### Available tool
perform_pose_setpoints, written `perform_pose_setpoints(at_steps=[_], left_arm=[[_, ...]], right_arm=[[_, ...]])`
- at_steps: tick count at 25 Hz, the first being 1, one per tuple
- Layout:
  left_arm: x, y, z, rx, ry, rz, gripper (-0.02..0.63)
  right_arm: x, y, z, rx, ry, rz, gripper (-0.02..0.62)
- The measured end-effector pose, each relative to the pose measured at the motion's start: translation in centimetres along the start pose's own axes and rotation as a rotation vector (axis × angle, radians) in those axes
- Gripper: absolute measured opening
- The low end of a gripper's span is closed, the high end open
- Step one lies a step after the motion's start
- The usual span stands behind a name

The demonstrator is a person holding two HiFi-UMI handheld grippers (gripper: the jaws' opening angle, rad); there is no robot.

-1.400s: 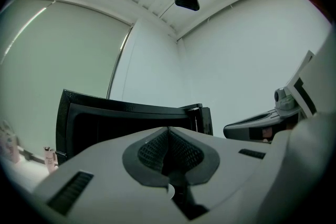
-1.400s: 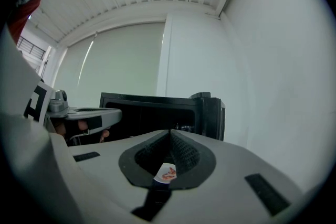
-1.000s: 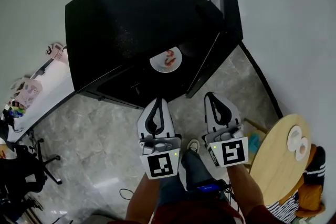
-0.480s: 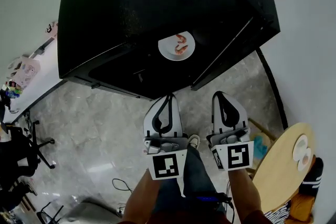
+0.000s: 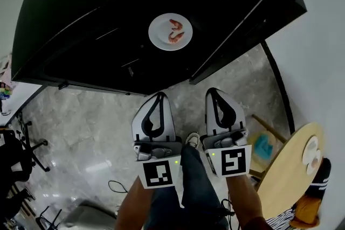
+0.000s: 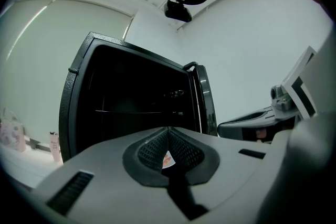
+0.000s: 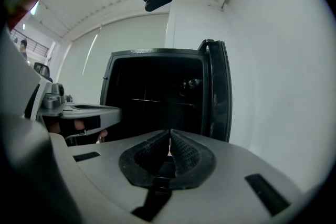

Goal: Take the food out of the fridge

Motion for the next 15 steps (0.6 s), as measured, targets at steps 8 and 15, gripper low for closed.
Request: perform_pose_setpoints(at_steps=[8,15], left_arm=[[-0.1,2.8,-0.5,-0.005,-0.024,0.032,0.012],[0.5,5.1,-1.4,-0.017,-0.026,0.019,0.012]], right_arm=[[0.0,2.6,-0.6,0.005,-0.005,0.005,0.023],[-0.1,4.9,-2.3,-0.014,0.003,-0.006,0.023]])
Point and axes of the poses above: the fingertips, and each gripper's own axes: z backward along the fingers, x to its left, y out of its underside, the point moved 8 cm from there along z, backward along the fingers, and after that the axes turned 14 degrees about -y, right-handed, at the moved point
